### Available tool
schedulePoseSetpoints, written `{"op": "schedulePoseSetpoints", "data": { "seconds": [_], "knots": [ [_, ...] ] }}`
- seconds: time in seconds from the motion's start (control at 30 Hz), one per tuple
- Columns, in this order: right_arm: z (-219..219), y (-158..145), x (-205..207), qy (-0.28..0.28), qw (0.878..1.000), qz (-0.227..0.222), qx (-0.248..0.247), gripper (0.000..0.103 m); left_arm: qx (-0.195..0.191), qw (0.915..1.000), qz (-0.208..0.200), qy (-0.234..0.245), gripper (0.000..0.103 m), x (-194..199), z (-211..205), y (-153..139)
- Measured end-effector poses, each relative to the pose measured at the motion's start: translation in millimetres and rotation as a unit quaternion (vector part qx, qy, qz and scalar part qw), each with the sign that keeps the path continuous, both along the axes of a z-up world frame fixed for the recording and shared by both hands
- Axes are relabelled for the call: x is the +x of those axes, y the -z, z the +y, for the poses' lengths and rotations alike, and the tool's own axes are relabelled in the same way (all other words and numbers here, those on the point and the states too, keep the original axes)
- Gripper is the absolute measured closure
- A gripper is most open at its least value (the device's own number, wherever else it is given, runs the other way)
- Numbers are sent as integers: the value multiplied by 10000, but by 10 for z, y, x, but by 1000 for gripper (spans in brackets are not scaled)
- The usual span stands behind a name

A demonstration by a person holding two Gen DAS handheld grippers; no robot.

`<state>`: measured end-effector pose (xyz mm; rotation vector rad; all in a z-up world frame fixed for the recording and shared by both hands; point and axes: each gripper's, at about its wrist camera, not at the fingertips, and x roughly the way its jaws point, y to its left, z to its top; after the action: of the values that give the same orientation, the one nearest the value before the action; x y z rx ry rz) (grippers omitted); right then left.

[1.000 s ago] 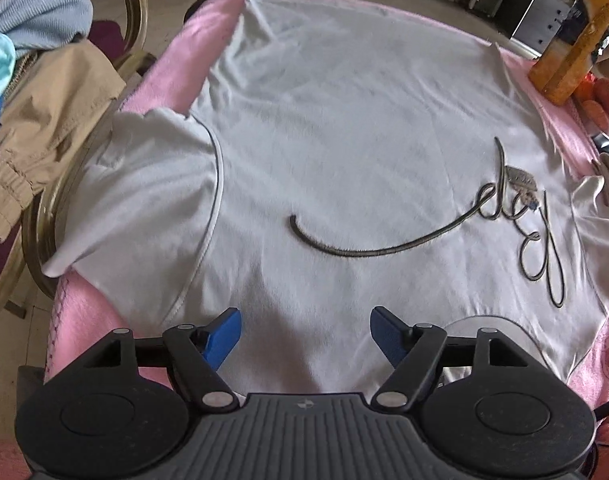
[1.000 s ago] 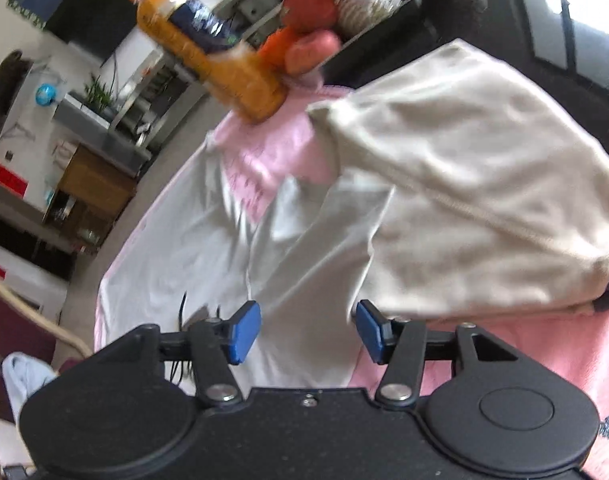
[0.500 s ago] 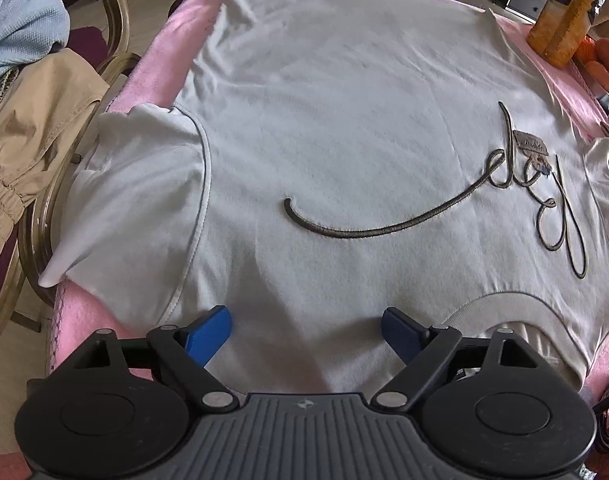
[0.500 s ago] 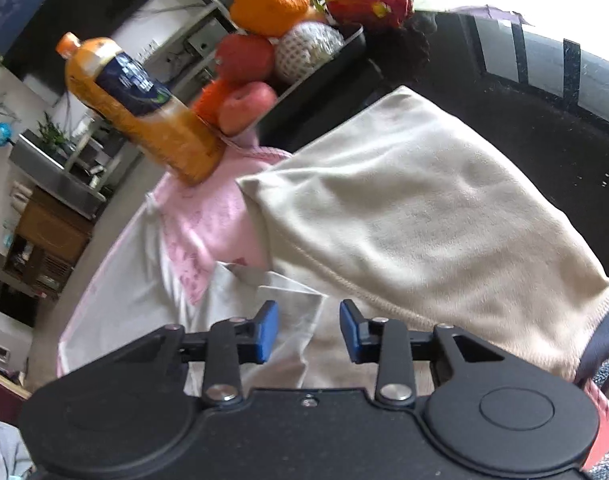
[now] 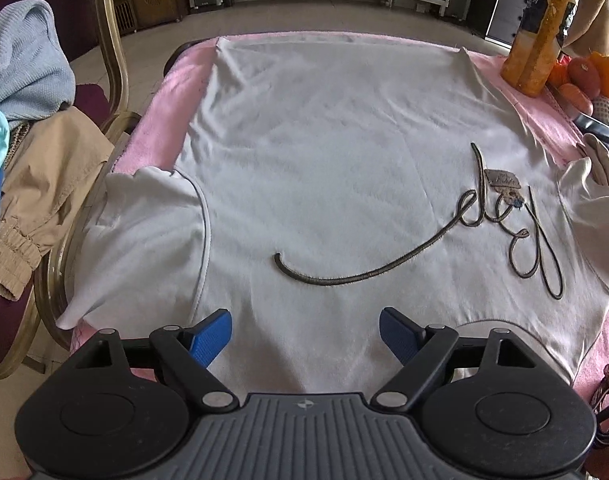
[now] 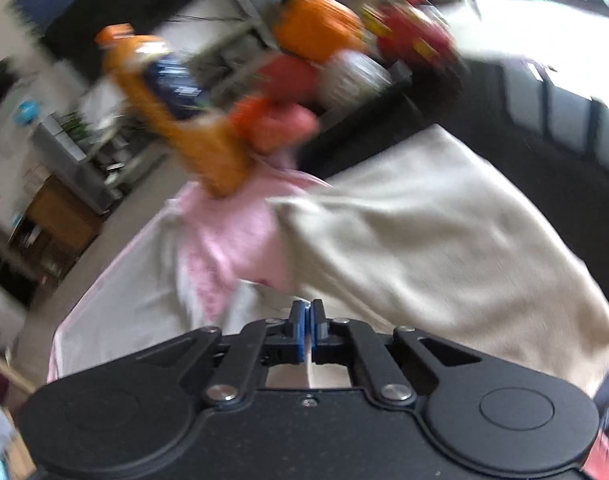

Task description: Fold clothes

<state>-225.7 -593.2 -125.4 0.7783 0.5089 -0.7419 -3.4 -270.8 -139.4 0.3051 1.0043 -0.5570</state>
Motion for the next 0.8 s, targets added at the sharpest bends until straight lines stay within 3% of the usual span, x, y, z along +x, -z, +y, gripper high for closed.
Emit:
{"op": "schedulePoseSetpoints", "data": {
  "seconds": [0.07, 0.17, 0.3, 0.43, 0.53, 0.57, 0.63, 0.73, 0.8],
  "knots": [
    [223, -135, 127, -592, 9967, -57, -554, 100, -19, 10000, -29, -17, 20, 3, 2, -12],
    [603, -232, 337, -1622, 9806, -10, -1103, 100, -49, 10000, -40, -69, 20, -4, 28, -19],
    [1129, -213, 611, -3053, 9381, 340, -1600, 100, -78, 9998, -37, -154, 20, 20, 61, -24],
    [1443, 14, 800, -4105, 8936, 997, -1517, 99, -78, 9998, -60, -178, 20, 28, 70, -26],
    [1521, 130, 851, -4485, 8744, 1307, -1311, 96, -53, 9998, -83, -175, 20, 31, 72, -24],
    [1478, 118, 834, -4443, 8787, 1286, -1184, 91, -51, 9998, -81, -185, 20, 32, 75, -23],
    [1276, 22, 746, -4048, 9047, 990, -883, 86, -46, 9997, -80, -206, 20, 37, 78, -22],
    [858, -103, 501, -2801, 9572, 521, -504, 86, -45, 9997, -71, -221, 20, 43, 78, -18],
    [641, -70, 397, -2189, 9740, 541, -232, 87, -44, 9997, -69, -224, 20, 43, 79, -16]
  ]
}}
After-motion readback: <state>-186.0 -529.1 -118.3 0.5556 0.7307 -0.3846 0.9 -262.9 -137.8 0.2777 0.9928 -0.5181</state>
